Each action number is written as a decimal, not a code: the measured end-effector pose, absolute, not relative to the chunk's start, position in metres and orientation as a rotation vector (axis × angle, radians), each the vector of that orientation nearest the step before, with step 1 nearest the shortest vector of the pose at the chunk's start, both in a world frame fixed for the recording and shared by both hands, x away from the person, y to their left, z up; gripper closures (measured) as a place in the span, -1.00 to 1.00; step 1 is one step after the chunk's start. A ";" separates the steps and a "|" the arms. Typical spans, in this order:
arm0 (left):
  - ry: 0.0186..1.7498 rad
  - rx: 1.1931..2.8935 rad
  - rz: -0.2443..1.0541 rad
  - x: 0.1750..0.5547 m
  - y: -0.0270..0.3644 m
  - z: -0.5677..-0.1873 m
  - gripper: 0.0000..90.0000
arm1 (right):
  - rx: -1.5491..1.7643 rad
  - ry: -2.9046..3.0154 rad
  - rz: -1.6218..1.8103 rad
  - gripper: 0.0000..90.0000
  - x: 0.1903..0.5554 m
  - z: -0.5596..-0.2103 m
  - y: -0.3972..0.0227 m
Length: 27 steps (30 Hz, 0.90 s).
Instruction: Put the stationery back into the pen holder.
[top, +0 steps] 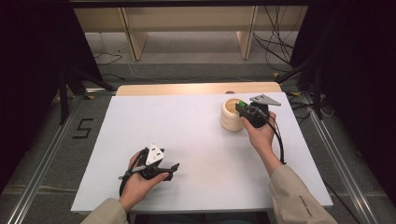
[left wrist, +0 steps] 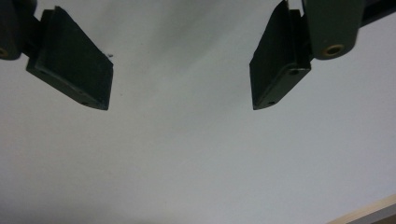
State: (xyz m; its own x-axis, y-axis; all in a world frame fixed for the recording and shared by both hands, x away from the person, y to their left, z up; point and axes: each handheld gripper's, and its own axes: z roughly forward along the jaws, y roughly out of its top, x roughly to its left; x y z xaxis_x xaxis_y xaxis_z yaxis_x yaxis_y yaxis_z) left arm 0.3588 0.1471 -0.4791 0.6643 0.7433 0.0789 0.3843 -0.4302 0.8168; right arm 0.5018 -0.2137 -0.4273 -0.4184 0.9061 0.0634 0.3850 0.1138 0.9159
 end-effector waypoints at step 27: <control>0.875 2.056 0.557 0.358 0.148 -0.480 -0.52 | 1.316 1.884 1.188 -0.45 0.480 -0.417 -0.228</control>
State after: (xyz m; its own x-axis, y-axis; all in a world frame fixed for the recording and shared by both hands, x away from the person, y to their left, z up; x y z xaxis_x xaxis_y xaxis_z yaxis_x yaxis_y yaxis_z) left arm 0.3585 0.1481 -0.4795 0.6615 0.7459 0.0775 0.3863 -0.4275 0.8173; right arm 0.4801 -0.2285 -0.4173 -0.3716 0.9271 0.0489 0.4439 0.1311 0.8864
